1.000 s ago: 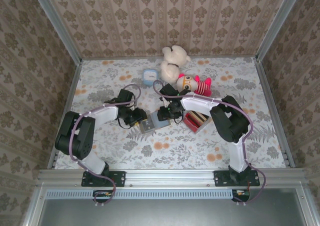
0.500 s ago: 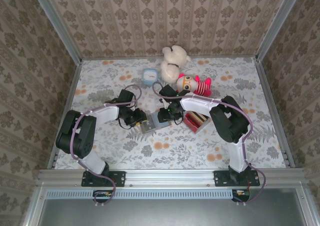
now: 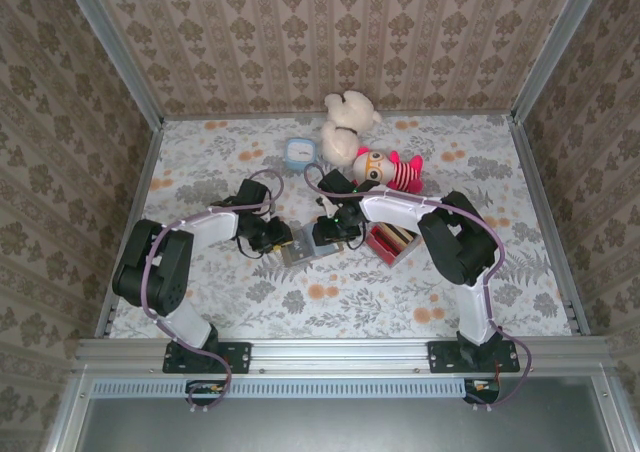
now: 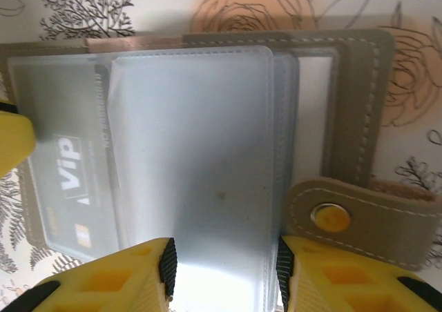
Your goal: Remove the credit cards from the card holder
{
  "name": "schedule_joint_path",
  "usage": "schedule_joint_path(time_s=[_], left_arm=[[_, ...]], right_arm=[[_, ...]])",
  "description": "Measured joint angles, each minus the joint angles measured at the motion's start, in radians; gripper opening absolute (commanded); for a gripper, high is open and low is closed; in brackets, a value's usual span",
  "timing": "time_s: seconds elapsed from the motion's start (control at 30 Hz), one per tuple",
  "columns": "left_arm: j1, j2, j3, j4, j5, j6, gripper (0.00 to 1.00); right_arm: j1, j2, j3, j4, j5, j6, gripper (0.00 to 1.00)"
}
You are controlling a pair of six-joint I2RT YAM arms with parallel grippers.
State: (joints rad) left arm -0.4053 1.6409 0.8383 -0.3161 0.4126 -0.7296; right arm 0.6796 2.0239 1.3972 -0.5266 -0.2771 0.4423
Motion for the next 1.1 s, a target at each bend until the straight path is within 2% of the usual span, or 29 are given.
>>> schedule_joint_path(time_s=[0.27,0.43,0.6,0.73,0.9,1.1], left_arm=[[0.000,0.002,0.000,0.004,0.010,0.000,0.23],[0.000,0.000,0.002,0.002,0.011,0.014,0.28],[0.002,-0.019,0.002,-0.023,0.007,0.031,0.27],[0.014,-0.021,0.002,-0.039,0.006,0.041,0.26],[0.021,-0.021,0.002,-0.038,0.008,0.042,0.26],[0.021,-0.021,0.001,-0.028,0.021,0.042,0.29]], right_arm=[[0.000,0.003,0.000,0.014,-0.023,0.003,0.43],[0.000,0.003,0.000,0.013,-0.016,0.003,0.42],[0.002,-0.008,-0.001,-0.007,0.055,0.002,0.42],[0.002,-0.080,-0.025,-0.003,0.098,-0.003,0.41],[0.006,-0.124,-0.024,0.043,0.044,-0.021,0.39],[0.035,-0.035,0.013,0.048,-0.001,-0.024,0.39]])
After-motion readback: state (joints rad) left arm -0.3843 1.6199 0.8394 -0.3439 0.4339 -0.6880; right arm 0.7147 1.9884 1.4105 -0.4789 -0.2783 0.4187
